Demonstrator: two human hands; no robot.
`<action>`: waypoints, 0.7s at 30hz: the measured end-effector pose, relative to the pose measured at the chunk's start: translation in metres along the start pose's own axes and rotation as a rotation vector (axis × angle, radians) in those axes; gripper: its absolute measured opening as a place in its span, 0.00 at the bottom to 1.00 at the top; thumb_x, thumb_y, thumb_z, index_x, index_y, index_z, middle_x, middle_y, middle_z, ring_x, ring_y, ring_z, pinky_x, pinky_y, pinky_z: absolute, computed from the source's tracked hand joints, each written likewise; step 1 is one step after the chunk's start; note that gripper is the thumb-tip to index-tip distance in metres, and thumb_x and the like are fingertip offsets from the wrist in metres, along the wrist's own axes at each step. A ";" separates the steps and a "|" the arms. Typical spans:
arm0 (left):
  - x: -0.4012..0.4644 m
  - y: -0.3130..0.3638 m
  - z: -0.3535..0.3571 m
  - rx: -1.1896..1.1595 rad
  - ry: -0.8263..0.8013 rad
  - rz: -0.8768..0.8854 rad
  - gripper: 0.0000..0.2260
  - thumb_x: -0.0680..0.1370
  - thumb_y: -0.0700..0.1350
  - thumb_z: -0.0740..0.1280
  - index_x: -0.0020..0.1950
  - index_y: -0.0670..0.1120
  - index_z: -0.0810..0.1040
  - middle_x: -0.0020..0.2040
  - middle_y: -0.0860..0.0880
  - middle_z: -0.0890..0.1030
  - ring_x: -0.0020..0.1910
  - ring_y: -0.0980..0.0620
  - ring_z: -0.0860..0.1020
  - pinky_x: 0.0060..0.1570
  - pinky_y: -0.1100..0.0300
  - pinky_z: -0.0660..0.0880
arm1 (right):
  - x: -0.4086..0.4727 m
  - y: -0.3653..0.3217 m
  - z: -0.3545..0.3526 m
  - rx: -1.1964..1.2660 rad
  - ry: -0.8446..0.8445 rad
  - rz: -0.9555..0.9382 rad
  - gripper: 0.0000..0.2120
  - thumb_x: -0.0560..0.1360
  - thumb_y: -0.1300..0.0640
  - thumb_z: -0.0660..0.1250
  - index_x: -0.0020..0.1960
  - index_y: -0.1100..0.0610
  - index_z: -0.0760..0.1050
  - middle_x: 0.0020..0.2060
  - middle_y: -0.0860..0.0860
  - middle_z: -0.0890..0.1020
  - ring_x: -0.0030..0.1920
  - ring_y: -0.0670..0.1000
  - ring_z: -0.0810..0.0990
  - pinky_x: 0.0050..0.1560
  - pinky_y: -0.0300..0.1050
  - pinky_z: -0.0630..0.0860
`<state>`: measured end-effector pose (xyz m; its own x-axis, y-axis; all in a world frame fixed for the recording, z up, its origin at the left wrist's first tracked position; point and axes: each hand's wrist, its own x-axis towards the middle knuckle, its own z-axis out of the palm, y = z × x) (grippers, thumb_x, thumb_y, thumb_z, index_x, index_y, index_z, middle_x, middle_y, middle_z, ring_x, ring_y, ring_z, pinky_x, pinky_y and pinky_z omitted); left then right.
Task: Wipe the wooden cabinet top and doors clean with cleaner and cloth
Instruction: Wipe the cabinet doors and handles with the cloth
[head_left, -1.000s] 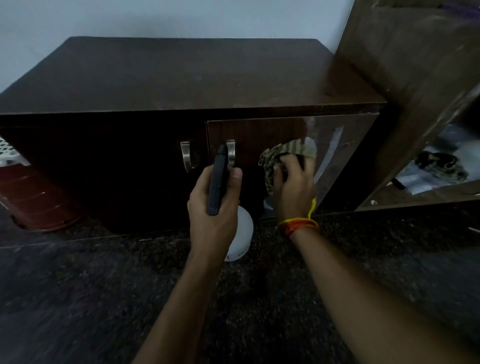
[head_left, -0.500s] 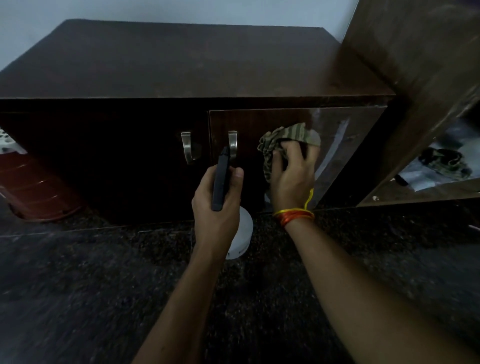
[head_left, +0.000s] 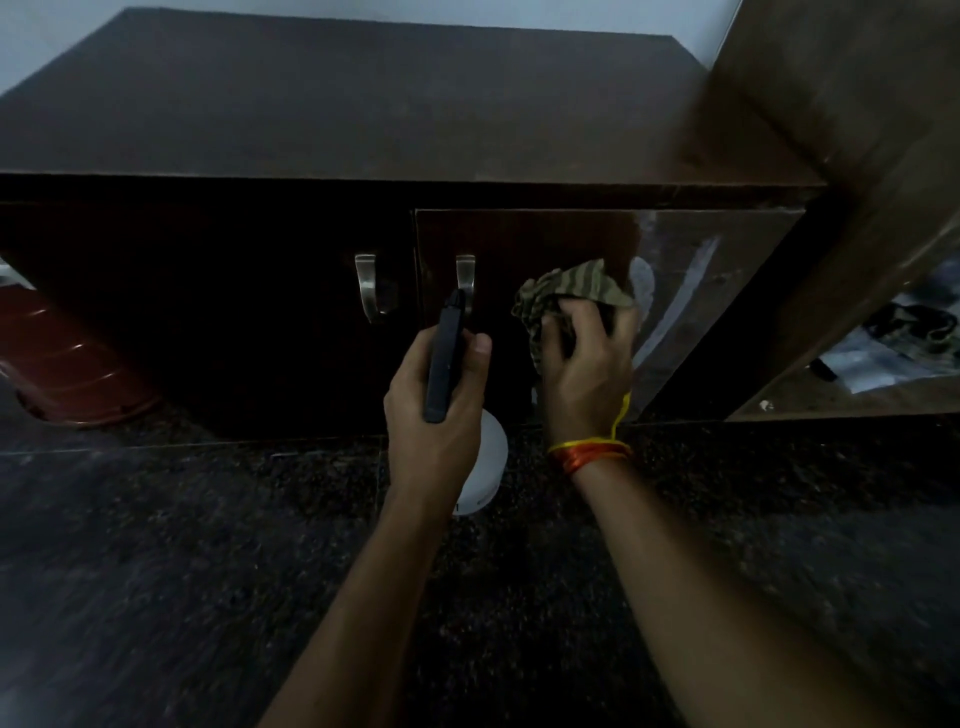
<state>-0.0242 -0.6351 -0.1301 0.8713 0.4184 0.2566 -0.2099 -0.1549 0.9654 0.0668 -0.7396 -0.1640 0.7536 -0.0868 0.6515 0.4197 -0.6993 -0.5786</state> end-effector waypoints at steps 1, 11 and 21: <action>0.000 -0.001 0.000 0.005 -0.005 0.000 0.03 0.79 0.52 0.64 0.51 0.55 0.75 0.41 0.44 0.75 0.41 0.41 0.76 0.43 0.47 0.74 | -0.004 0.004 0.002 -0.004 -0.021 0.008 0.06 0.77 0.59 0.66 0.51 0.61 0.78 0.56 0.63 0.73 0.57 0.63 0.75 0.52 0.54 0.77; 0.002 -0.015 -0.001 0.027 -0.014 -0.013 0.06 0.79 0.52 0.64 0.53 0.51 0.76 0.41 0.52 0.75 0.43 0.45 0.77 0.45 0.48 0.75 | -0.006 0.003 0.004 0.011 0.002 0.026 0.06 0.76 0.60 0.65 0.52 0.58 0.76 0.57 0.59 0.72 0.61 0.58 0.73 0.58 0.46 0.72; 0.004 -0.014 0.001 -0.001 -0.044 -0.008 0.06 0.79 0.52 0.63 0.55 0.55 0.75 0.42 0.45 0.75 0.43 0.43 0.76 0.44 0.53 0.73 | -0.039 0.035 0.018 0.050 -0.173 0.160 0.04 0.75 0.64 0.66 0.48 0.64 0.77 0.57 0.64 0.71 0.59 0.65 0.74 0.59 0.54 0.73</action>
<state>-0.0174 -0.6327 -0.1430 0.8916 0.3800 0.2462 -0.2030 -0.1506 0.9675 0.0608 -0.7477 -0.2188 0.8864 -0.0678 0.4579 0.3090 -0.6498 -0.6944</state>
